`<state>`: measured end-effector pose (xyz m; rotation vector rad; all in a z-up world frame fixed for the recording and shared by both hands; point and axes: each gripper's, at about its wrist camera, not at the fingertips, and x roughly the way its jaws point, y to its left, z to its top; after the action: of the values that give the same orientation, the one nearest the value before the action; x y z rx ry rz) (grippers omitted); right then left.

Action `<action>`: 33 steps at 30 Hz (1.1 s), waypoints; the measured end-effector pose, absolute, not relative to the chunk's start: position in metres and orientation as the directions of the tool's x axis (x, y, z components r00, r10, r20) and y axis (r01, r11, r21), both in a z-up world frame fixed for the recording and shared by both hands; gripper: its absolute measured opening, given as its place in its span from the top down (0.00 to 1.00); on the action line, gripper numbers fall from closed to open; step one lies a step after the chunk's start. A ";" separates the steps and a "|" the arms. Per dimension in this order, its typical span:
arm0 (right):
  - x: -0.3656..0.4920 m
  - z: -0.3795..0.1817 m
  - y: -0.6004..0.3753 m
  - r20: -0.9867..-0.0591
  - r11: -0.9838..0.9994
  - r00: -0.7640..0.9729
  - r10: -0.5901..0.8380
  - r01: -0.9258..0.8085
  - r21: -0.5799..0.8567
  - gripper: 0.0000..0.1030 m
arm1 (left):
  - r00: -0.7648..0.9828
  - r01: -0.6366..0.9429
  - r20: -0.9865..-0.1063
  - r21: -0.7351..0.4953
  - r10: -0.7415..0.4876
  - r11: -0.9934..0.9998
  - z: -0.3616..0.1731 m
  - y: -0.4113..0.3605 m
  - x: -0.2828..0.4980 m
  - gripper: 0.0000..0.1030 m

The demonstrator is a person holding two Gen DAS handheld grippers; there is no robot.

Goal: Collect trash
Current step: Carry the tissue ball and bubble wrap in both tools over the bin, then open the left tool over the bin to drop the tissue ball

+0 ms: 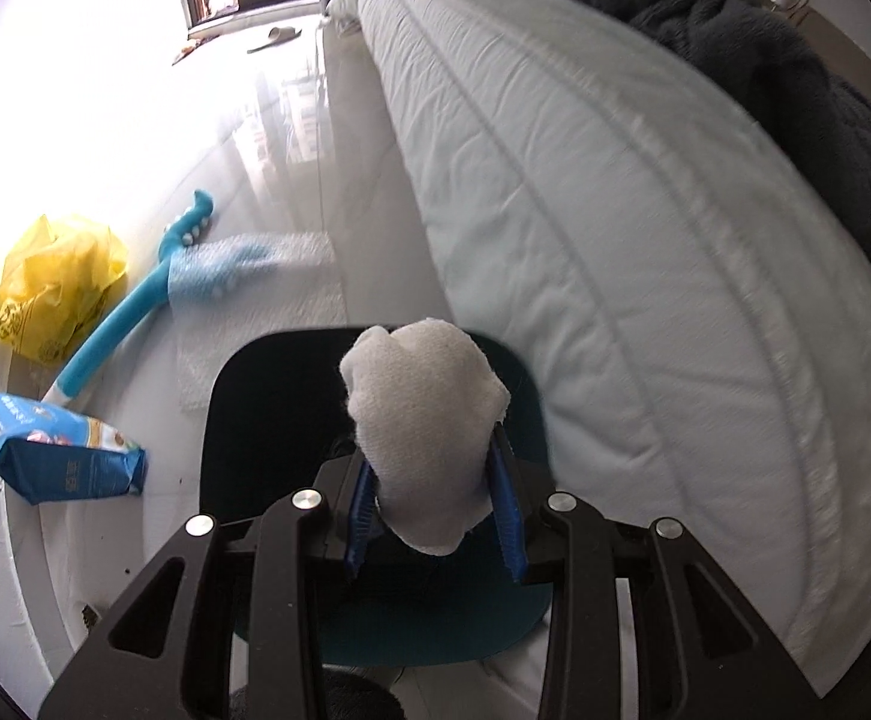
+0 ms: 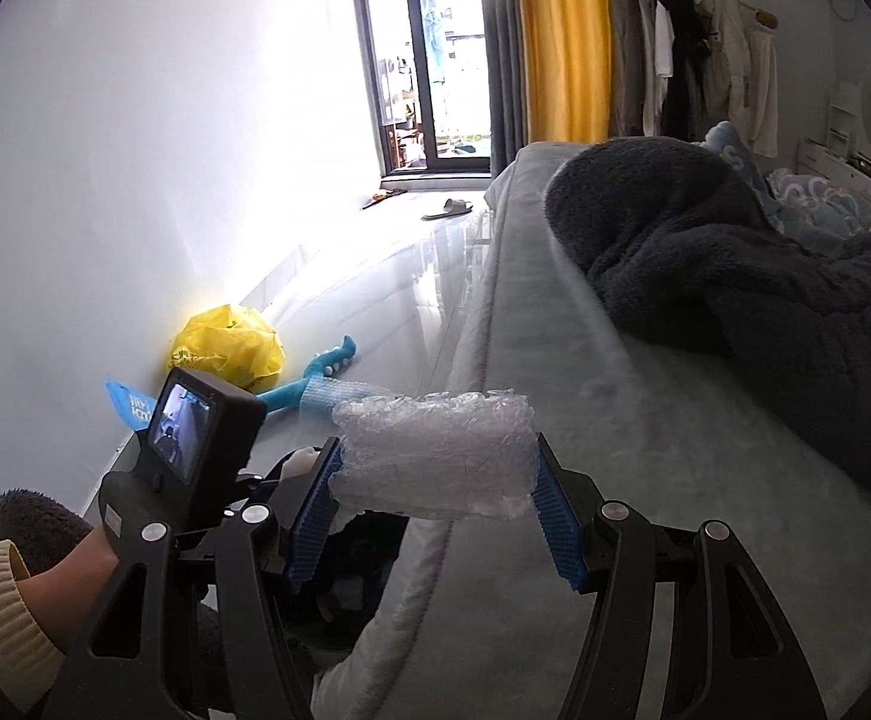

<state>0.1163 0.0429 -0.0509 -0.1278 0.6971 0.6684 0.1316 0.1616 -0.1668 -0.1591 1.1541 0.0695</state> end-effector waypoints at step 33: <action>0.149 -0.154 0.161 -0.830 0.739 0.308 0.465 -0.651 0.173 0.40 | 0.589 -0.228 -0.808 -0.153 0.011 0.962 -0.110 0.264 0.063 0.14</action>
<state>0.1489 0.1613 -0.1539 -0.2093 1.0173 0.7447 0.0629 0.2640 -0.1095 -0.2520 0.9336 0.1410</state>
